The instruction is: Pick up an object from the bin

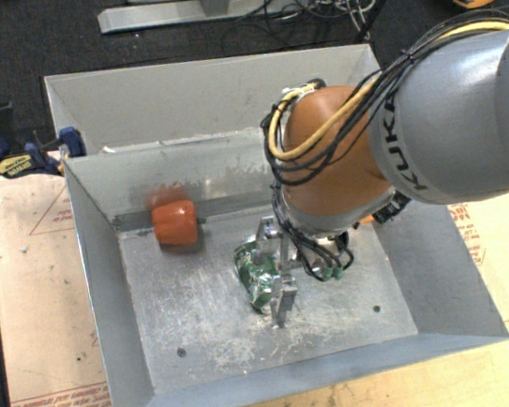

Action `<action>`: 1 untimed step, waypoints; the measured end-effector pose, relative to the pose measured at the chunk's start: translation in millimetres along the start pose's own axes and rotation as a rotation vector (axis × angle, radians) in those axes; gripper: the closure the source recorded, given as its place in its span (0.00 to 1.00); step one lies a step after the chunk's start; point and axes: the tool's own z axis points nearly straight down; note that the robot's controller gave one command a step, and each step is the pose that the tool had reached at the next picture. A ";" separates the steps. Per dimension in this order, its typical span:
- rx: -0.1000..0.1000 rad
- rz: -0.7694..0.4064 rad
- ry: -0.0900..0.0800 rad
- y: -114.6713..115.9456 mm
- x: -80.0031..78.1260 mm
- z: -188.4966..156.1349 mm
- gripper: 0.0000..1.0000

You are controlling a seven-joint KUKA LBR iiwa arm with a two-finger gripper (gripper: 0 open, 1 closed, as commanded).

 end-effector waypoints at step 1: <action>-0.001 0.003 -0.007 -0.5 -1.9 -3.7 0.00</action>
Offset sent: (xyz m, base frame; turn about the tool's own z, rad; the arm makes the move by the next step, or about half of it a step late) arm 0.0430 -0.0553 -0.0418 -0.4081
